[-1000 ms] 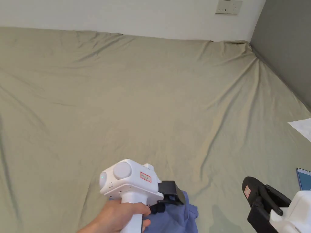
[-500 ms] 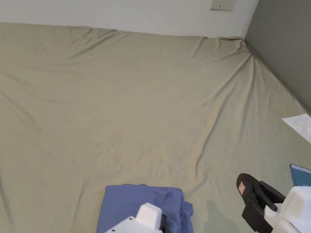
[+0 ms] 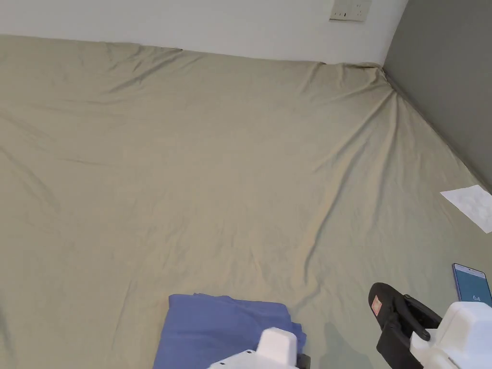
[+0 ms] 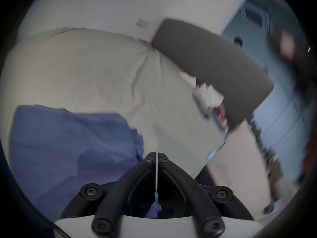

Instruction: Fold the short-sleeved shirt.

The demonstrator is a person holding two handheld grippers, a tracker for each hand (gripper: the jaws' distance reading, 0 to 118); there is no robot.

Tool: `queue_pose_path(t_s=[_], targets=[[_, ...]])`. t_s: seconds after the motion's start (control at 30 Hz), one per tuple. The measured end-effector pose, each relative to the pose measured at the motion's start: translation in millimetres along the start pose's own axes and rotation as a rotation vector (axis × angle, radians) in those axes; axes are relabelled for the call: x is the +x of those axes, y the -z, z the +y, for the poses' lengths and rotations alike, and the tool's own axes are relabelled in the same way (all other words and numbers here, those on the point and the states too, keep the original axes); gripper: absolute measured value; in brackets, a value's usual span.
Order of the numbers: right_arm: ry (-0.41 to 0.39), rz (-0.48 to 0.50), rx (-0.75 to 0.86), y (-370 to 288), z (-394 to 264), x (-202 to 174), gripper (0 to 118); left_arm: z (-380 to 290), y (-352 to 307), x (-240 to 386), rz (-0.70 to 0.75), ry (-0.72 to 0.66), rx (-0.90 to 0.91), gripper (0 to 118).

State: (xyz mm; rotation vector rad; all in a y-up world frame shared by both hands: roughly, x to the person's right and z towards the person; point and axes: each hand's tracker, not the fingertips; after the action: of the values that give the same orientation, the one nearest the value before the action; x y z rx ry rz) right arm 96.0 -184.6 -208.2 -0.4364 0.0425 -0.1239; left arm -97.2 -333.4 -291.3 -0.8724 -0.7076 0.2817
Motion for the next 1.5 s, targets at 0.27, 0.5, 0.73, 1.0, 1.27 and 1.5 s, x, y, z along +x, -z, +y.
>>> queue_pose_path(t_s=[0.27, 0.5, 0.73, 1.0, 1.27, 1.5], targets=[[-0.105, 0.199, -0.346, 102, -65, -36, 0, 64, -146, -90, 0.068, -0.067, 0.22, 2], [-0.101, 0.2, -0.571, 159, -145, -44, 0, 64, -149, -171, 0.125, -0.212, 0.106, 51], [-0.122, 0.218, -0.553, 156, -134, -43, 0, 58, -95, -210, 0.038, -0.287, -0.1, 86], [-0.073, 0.227, -0.559, 157, -135, -39, 0, 40, -60, -205, -0.119, -0.402, -0.228, 31], [-0.11, 0.218, -0.564, 157, -132, -45, 0, 46, -63, -216, -0.147, -0.383, -0.264, 19], [-0.173, 0.203, -0.542, 146, -115, -61, 0, 46, -69, -236, -0.226, -0.473, -0.234, 18]])
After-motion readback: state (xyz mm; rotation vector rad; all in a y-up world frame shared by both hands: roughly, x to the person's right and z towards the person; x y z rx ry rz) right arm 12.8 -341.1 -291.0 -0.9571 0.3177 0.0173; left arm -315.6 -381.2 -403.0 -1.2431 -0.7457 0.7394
